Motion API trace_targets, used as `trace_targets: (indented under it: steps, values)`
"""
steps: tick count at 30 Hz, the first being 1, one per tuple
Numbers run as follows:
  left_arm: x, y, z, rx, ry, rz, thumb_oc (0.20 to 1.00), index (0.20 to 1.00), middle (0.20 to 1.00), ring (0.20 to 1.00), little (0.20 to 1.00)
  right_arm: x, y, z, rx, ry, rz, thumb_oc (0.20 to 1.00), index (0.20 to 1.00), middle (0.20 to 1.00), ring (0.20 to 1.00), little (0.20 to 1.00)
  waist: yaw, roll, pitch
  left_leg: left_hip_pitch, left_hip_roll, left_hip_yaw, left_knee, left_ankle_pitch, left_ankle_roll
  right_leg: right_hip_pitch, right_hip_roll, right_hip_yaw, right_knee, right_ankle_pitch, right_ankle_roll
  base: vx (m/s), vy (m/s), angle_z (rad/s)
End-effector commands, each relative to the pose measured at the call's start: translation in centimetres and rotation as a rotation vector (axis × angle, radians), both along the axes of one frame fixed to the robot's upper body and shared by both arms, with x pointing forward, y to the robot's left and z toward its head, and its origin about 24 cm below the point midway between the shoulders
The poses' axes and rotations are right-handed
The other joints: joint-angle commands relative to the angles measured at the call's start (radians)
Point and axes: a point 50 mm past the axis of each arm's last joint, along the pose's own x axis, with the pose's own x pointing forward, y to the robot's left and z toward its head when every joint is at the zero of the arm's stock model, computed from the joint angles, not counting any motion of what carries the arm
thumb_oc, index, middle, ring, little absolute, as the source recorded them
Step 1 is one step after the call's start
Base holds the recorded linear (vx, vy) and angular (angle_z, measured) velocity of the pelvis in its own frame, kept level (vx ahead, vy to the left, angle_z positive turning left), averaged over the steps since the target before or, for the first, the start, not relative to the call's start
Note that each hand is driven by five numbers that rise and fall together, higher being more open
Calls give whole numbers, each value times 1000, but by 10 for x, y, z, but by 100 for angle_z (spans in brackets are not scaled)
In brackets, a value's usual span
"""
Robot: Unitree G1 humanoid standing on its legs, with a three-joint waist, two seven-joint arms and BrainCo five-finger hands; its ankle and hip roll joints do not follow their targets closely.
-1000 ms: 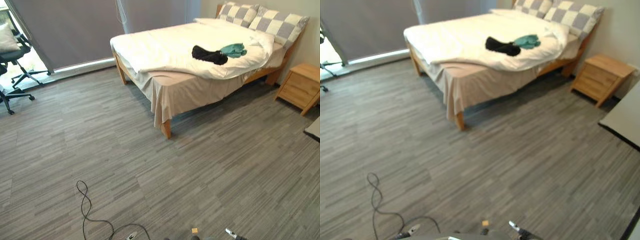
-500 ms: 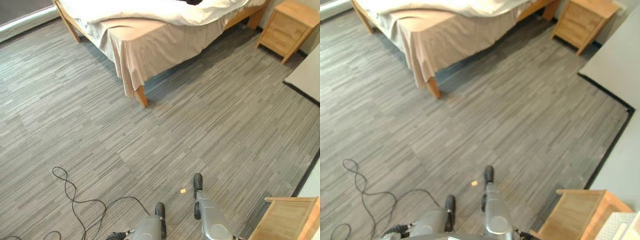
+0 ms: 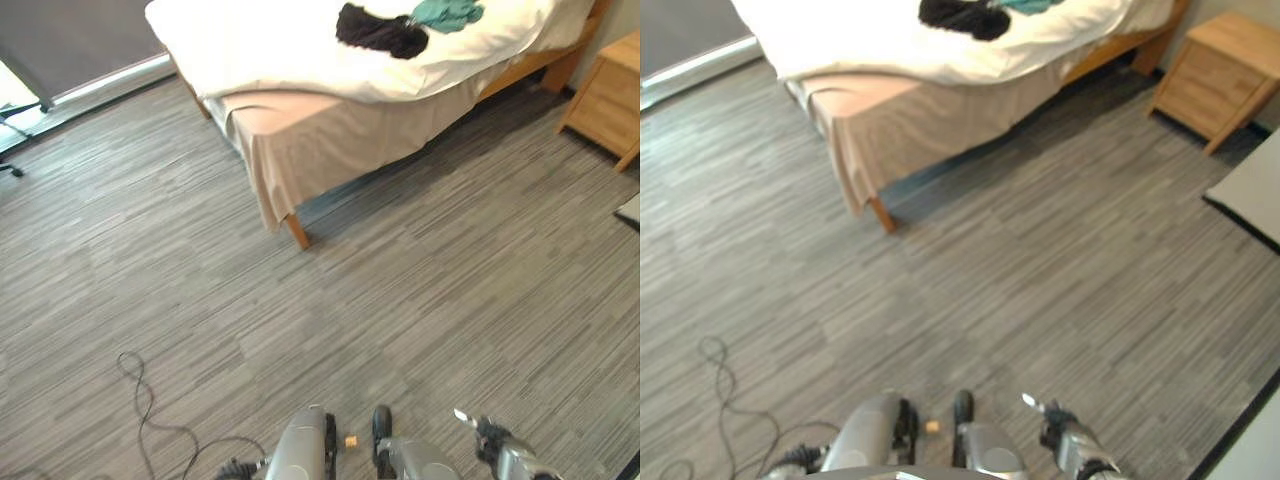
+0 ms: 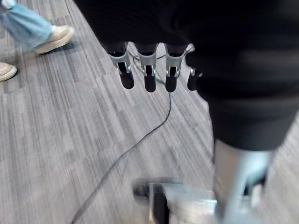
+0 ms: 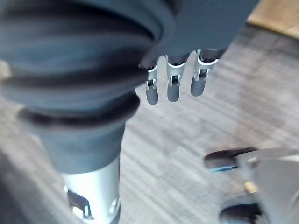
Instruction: Tidy up the quilt and then pick up the clothes from the bed and put them into the laundry hamper.
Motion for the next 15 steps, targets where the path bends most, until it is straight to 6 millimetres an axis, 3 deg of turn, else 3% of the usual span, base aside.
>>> trace_targets:
  steps: [1,2,4,7,8,9,10,11,13,14,15]
  values:
    - [9,-19,-2,-31,-3,-48,1000,1000,1000,1000,1000,-19,-12,-3,-1,15,-48,1000,1000,1000,1000,1000,16,25,56,26,-13,-3,-136,109,19,57,-5,68,30,-59,138,672,103,-32]
    - [-5,-20,-5,-27,46,-40,1000,1000,1000,1000,1000,-23,-10,-5,-4,35,-23,1000,1000,1000,1000,1000,54,28,52,4,-14,-19,-306,136,10,122,9,96,32,-95,144,640,106,-9]
    - [-16,-23,-7,-35,77,-21,1000,1000,1000,1000,1000,-29,-7,-9,-10,63,8,1000,1000,1000,1000,1000,68,25,48,-7,-3,1,-334,141,6,173,5,102,47,-135,150,762,201,-44]
    - [-22,-25,-8,-40,97,-14,1000,1000,1000,1000,1000,-39,-5,-14,-23,127,44,1000,1000,1000,1000,1000,72,18,12,27,33,83,-330,94,23,237,-28,87,97,-196,176,704,291,-80]
    - [-24,-24,-8,-33,104,-26,1000,1000,1000,1000,1000,-45,-4,-16,-26,164,38,1000,1000,1000,1000,1000,74,9,-2,39,25,91,-302,69,27,268,-57,56,139,-227,188,501,198,-58]
    - [-24,-23,-8,-31,102,-28,1000,1000,1000,1000,1000,-46,-4,-17,-26,171,39,1000,1000,1000,1000,1000,79,13,-4,33,38,101,-290,76,30,267,-53,53,146,-223,185,485,191,-45]
    - [-22,-22,-8,-27,90,-30,1000,1000,1000,1000,1000,-49,-4,-18,-25,188,46,1000,1000,1000,1000,1000,90,7,-14,36,31,93,-263,65,43,286,-79,40,196,-235,190,536,257,-36]
    - [-14,-19,-6,-14,61,-49,1000,1000,1000,1000,1000,-55,-4,-20,-32,201,66,1000,1000,1000,1000,1000,99,4,-31,64,3,82,-224,43,84,248,-145,-5,431,-132,235,556,289,-30]
    - [-8,-18,-5,1,51,-63,1000,1000,1000,1000,1000,-57,-3,-21,-31,201,61,1000,1000,1000,1000,1000,92,10,-36,88,-12,81,-217,34,105,202,-174,-18,570,-63,254,487,268,-24]
    - [-2,-13,-4,29,35,-71,1000,1000,1000,1000,1000,-58,-2,-21,-30,204,56,1000,1000,1000,1000,1000,77,9,-32,126,-46,54,-191,5,122,110,-233,-16,744,3,271,450,240,-1]
    - [2,-10,-2,39,24,-66,1000,1000,1000,1000,1000,-55,-1,-20,-30,199,62,1000,1000,1000,1000,1000,75,34,-26,150,-25,48,-192,8,128,32,-225,-22,772,41,255,377,184,19]
